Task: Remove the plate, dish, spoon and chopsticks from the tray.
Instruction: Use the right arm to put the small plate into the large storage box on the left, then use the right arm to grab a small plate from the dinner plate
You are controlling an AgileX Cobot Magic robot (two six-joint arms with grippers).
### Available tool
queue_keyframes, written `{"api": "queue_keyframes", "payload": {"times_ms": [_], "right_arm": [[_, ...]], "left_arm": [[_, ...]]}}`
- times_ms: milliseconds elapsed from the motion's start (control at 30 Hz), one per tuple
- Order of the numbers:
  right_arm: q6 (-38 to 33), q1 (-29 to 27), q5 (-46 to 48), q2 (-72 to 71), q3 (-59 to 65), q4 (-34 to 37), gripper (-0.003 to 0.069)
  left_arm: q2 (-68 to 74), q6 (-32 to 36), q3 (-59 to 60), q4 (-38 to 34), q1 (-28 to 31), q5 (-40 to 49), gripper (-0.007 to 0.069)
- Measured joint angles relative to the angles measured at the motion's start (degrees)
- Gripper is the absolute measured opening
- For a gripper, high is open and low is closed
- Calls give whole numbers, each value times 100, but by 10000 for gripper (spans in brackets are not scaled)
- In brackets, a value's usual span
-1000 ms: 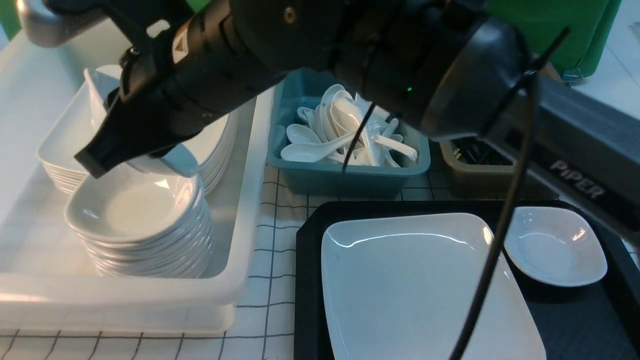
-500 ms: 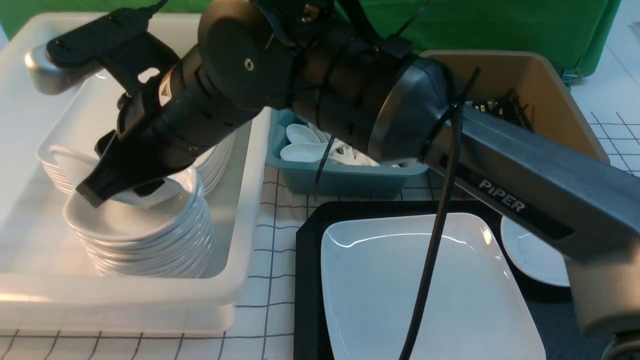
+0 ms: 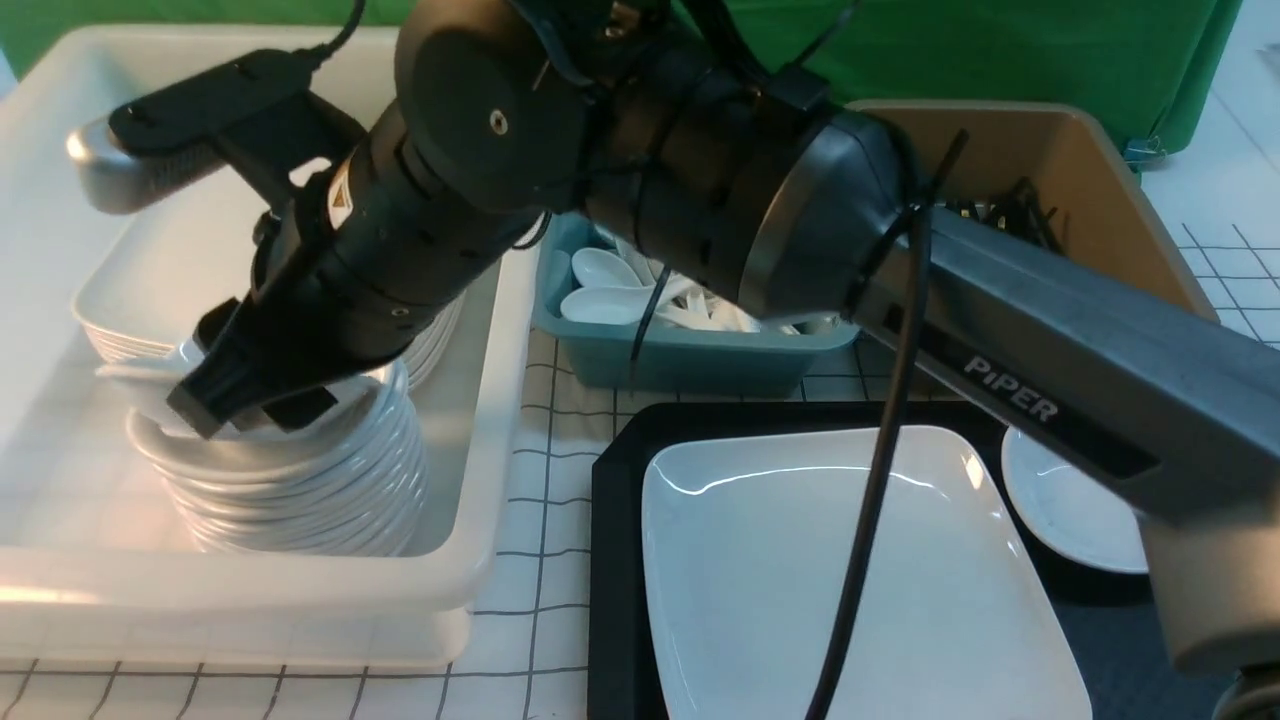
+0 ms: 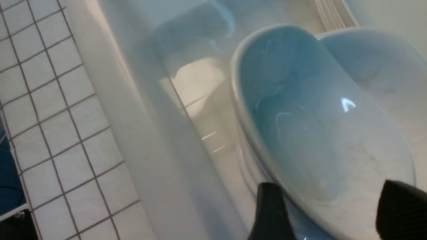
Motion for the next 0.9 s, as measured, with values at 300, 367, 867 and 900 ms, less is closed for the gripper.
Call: {"api": "queue_keyframes", "payload": {"times_ms": [300,367,867,900], "right_arm": [[168,0,744,-619,-252,-1179,568],[237,-28,1038,-758,-222,-2182,469],[433,-2731,1123,-2631,3245,-2253,9],[444,-3093,1035,-2857,3837,-2248,16]], "left_arm": [[8,208,0,-812,-150,13,6],[74,186,0,-940,-381,88,6],[1295,-611,21,-163,-3993,181,-7],[1538,-778,21,-74,-4459,-63,-7]]}}
